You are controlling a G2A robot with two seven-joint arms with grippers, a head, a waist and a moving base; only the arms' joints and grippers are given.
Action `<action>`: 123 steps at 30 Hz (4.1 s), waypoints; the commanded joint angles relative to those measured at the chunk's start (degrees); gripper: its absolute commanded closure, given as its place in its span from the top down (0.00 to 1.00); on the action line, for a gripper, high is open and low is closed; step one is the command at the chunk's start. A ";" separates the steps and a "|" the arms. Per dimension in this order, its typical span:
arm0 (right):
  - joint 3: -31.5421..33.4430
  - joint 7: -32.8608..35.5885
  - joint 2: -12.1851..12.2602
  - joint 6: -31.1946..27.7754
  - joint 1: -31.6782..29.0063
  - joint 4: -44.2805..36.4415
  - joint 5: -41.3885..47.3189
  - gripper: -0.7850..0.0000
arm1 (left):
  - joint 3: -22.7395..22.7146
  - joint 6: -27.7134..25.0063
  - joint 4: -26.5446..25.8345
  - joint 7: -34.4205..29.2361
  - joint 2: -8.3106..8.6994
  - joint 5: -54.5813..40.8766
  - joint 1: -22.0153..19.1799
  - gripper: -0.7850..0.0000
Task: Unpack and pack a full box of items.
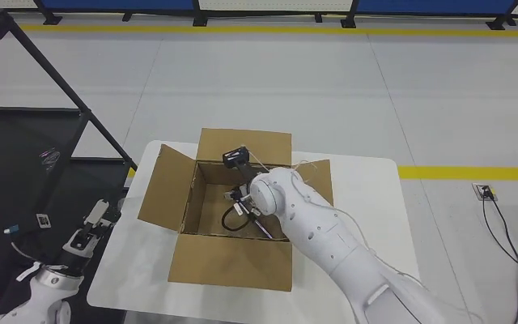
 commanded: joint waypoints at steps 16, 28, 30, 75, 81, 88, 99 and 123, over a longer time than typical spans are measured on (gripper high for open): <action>28.87 8.97 11.23 -6.33 -32.90 -53.71 -1.48 1.00 | 7.75 1.25 2.35 -3.42 0.77 5.26 -5.84 1.00; 52.87 12.91 14.69 -15.05 -39.06 -53.84 22.86 1.00 | 13.37 1.89 0.31 -4.68 0.97 6.87 -7.57 1.00; 55.35 12.72 15.21 -15.12 -39.59 -52.69 23.97 1.00 | 14.60 2.13 0.50 -4.90 0.97 7.10 -8.23 1.00; 29.52 14.79 16.84 -32.68 -22.58 -23.86 38.89 1.00 | 26.88 6.89 8.64 -3.75 1.37 11.63 -15.79 1.00; 25.69 7.23 16.67 -29.82 -22.64 -25.62 29.23 1.00 | 27.21 7.12 9.10 -3.66 1.48 11.69 -16.08 1.00; 23.13 4.52 16.74 -27.64 -22.62 -27.22 24.16 1.00 | 27.61 7.41 9.18 -3.57 1.61 11.85 -16.11 1.00; 21.51 4.34 17.02 -26.75 -21.54 -27.30 22.91 1.00 | 26.69 6.91 7.62 -2.94 1.95 11.29 -15.01 1.00; 25.24 -0.58 17.99 -25.50 -23.50 -30.49 27.24 1.00 | 5.07 3.66 3.86 -23.75 5.56 -4.10 -0.50 1.00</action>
